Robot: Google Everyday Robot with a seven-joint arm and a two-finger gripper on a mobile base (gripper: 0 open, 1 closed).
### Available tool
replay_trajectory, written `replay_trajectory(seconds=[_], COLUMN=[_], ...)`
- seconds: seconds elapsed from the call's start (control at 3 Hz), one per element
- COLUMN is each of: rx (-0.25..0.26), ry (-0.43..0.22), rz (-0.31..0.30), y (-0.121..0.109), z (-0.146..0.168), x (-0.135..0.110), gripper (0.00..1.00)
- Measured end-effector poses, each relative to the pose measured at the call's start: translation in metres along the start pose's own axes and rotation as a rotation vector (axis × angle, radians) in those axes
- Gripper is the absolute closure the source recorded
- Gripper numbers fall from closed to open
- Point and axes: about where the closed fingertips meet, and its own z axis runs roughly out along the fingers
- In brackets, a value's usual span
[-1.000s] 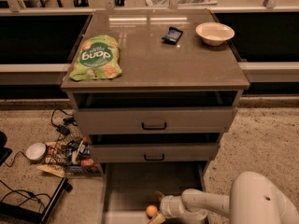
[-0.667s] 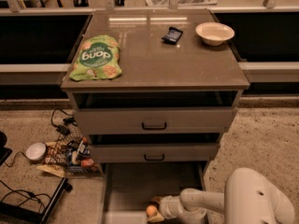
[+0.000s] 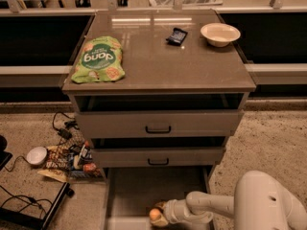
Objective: Pick orange from bottom drawer and place on counter
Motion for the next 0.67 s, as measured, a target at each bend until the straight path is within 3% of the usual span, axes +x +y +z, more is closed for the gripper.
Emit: replay_trajectory(seconds=[0.33,0.67], rx=[-0.003,-0.003], ry=[-0.003,-0.003], rz=[0.0,0.0], y=[0.0013,0.0013], z=[0.0007,0.0007], x=[-0.0011,-0.0011], gripper=[1.0,1.0])
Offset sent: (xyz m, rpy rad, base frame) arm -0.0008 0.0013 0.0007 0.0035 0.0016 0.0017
